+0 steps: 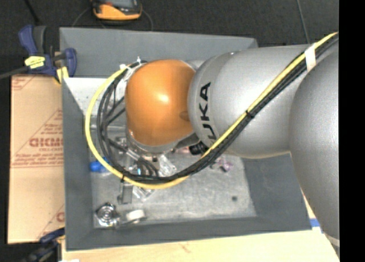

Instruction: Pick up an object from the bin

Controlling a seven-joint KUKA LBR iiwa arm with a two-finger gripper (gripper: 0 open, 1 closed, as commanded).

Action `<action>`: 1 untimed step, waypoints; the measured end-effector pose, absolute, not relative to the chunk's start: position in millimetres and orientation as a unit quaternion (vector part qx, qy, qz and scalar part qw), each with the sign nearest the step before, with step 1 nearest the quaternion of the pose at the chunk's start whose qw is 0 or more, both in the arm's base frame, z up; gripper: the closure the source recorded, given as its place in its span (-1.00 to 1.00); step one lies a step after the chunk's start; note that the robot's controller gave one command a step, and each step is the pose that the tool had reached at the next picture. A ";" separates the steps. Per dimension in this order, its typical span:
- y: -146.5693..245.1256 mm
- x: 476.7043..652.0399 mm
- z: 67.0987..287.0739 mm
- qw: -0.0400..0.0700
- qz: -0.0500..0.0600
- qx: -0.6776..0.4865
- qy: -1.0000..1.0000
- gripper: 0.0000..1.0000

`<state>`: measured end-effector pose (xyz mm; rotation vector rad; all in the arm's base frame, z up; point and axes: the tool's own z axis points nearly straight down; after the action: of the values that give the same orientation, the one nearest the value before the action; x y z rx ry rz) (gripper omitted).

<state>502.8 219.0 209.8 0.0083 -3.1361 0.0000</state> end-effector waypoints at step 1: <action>152.9 623.8 66.2 -0.001 0.001 0.009 -1.000 -1.00</action>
Offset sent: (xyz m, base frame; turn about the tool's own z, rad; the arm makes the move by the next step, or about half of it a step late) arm 0.1193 -0.0614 -0.1398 -0.0161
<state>623.8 152.9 66.2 0.0268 -3.1434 0.0042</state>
